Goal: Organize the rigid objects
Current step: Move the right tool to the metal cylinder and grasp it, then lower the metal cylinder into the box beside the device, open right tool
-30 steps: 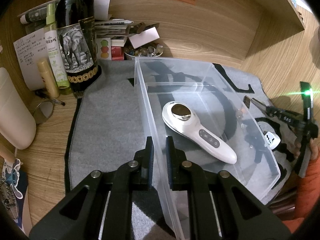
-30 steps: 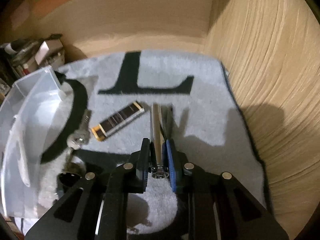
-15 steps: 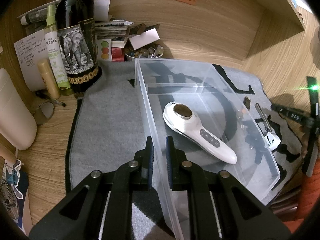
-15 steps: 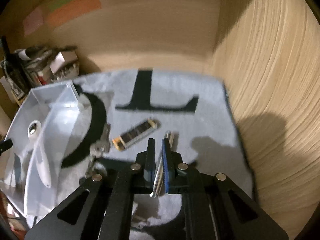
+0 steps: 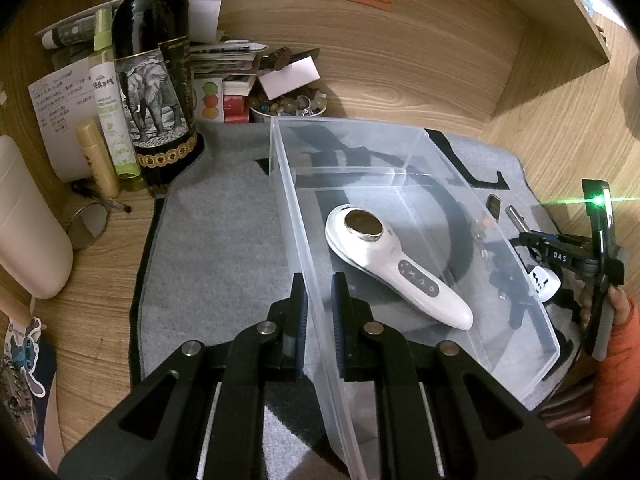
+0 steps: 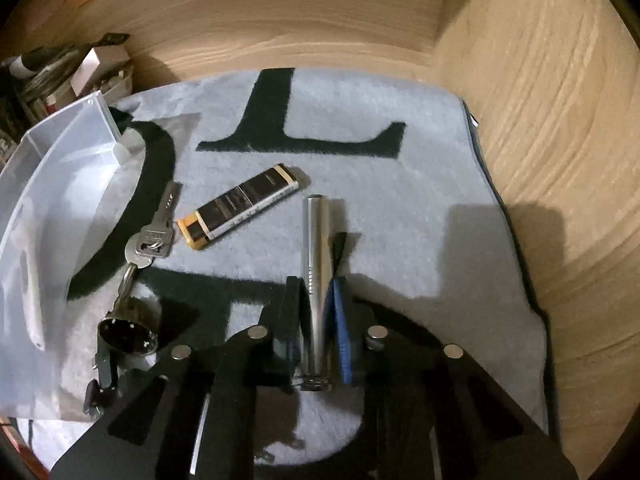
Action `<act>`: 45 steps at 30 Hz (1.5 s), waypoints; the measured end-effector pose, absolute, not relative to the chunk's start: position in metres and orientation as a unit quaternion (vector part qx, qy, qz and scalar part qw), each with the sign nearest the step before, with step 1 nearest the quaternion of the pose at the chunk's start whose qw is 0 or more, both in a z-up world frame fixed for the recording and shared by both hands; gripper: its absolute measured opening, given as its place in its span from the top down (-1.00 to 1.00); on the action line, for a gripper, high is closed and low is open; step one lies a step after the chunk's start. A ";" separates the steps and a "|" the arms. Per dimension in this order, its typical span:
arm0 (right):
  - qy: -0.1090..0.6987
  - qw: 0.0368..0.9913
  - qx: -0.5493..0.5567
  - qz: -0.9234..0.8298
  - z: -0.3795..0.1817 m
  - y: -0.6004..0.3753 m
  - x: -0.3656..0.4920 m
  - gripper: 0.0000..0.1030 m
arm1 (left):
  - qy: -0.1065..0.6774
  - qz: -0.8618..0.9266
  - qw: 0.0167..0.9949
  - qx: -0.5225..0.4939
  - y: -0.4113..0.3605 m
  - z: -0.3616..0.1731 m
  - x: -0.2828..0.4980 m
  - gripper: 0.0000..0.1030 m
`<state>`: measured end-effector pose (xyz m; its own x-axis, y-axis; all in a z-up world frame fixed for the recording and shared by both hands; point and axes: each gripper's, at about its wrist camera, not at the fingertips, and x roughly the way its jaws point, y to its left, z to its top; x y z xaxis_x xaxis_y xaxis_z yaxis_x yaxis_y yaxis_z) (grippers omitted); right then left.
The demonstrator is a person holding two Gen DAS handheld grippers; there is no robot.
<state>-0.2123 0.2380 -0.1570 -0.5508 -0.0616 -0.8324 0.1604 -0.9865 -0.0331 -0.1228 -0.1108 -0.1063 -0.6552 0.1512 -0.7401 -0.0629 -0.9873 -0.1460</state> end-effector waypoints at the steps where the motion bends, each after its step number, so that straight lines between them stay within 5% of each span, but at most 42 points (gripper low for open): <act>1: 0.050 0.063 0.468 -0.880 -0.156 0.239 -0.213 0.72 | -0.053 0.908 0.059 -0.411 -0.111 -0.106 -0.123 0.77; 29: 0.072 0.236 0.281 -0.927 -0.026 0.123 -0.171 0.72 | -0.050 0.908 0.058 -0.411 -0.111 -0.106 -0.124 0.77; 45: 0.140 0.274 0.364 -0.879 -0.082 0.053 -0.197 0.72 | -0.052 0.909 0.057 -0.410 -0.109 -0.105 -0.125 0.77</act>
<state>-0.1972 0.0533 -0.0823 -0.5851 -0.3800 -0.7165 0.5843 -0.8101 -0.0475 -0.1248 -0.1086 -0.1051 -0.6577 0.1457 -0.7390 -0.0613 -0.9882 -0.1403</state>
